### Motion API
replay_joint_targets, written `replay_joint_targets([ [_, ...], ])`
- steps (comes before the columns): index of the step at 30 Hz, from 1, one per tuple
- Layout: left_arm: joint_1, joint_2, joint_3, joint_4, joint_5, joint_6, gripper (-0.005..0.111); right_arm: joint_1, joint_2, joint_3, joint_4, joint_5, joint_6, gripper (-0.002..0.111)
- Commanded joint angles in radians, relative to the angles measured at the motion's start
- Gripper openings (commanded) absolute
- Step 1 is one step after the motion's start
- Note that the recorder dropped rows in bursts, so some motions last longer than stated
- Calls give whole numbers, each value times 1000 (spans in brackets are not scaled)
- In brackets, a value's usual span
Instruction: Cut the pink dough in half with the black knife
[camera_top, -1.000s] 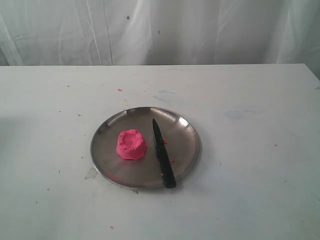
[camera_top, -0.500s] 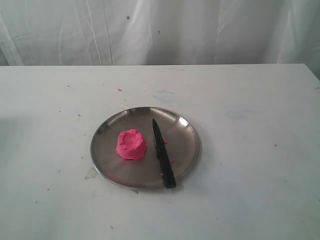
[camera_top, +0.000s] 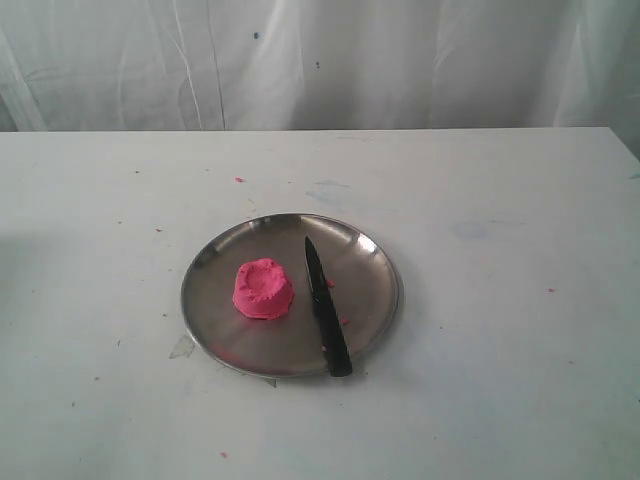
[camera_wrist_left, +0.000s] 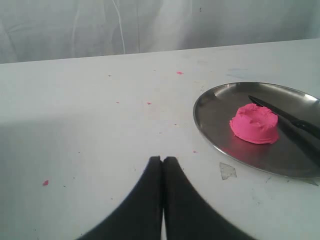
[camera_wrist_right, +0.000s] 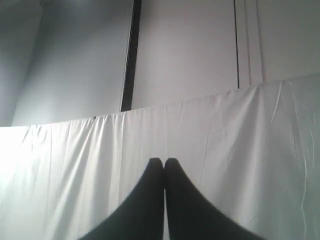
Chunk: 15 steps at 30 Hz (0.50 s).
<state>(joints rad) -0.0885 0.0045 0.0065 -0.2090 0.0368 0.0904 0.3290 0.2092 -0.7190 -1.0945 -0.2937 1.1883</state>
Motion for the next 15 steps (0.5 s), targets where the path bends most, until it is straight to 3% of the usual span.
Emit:
replay_joint_targets([
  [1,-5,-4,-7,2,-5,-5,0,2,56,-61,-171,-8,23,0],
  [4,-5,-4,-7,2,-5,-5,0,2,82,-111,-267,37,18,0],
  [10,-5,-4,-7,2,-5,-5,0,22,91,-154,-250,276,-112,0],
  [15,-5,-4,-7,2,-5,-5,0,92,91,-146,13,596,-114,0],
])
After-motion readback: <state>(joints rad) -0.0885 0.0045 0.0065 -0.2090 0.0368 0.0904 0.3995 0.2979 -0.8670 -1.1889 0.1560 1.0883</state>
